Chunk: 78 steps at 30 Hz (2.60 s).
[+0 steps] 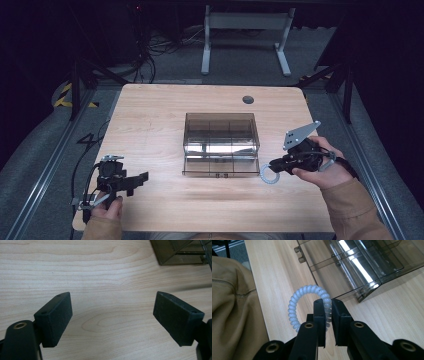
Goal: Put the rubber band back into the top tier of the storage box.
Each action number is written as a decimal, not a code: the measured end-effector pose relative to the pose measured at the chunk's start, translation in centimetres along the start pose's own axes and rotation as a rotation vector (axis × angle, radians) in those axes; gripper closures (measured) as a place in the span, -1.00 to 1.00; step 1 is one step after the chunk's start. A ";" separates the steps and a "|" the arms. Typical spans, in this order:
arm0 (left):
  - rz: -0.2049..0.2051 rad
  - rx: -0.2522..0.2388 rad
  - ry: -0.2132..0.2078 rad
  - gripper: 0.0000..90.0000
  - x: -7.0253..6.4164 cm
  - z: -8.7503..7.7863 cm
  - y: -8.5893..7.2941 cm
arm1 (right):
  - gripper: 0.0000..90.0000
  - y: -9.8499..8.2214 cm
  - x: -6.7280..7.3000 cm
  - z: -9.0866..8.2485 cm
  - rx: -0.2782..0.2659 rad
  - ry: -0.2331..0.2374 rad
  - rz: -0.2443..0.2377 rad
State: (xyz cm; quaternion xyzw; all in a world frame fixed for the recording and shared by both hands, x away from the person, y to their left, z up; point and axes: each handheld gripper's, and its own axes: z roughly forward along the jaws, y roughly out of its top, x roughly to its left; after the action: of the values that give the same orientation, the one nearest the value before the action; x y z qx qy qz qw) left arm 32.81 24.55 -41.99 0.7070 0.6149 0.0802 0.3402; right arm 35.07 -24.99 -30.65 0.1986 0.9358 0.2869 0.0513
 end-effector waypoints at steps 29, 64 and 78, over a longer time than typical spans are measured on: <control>-0.002 -0.007 0.001 -0.64 0.2 -0.3 -0.2 | 0.83 3.0 -1.8 0.6 -0.020 -0.003 0.027; -0.004 -0.010 -0.002 -0.64 0.4 -0.5 -0.4 | 0.83 9.5 -0.9 4.4 -0.026 0.056 -0.039; -0.004 -0.007 -0.005 -0.64 0.4 -0.5 -0.3 | 0.83 11.6 -0.7 5.5 -0.017 0.052 -0.060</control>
State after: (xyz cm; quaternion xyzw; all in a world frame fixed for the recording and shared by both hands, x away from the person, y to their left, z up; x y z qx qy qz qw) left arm 32.34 25.13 -41.93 0.7045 0.6153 0.0800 0.3445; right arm 40.82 -13.69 -28.78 0.1627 0.9399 0.2980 0.0371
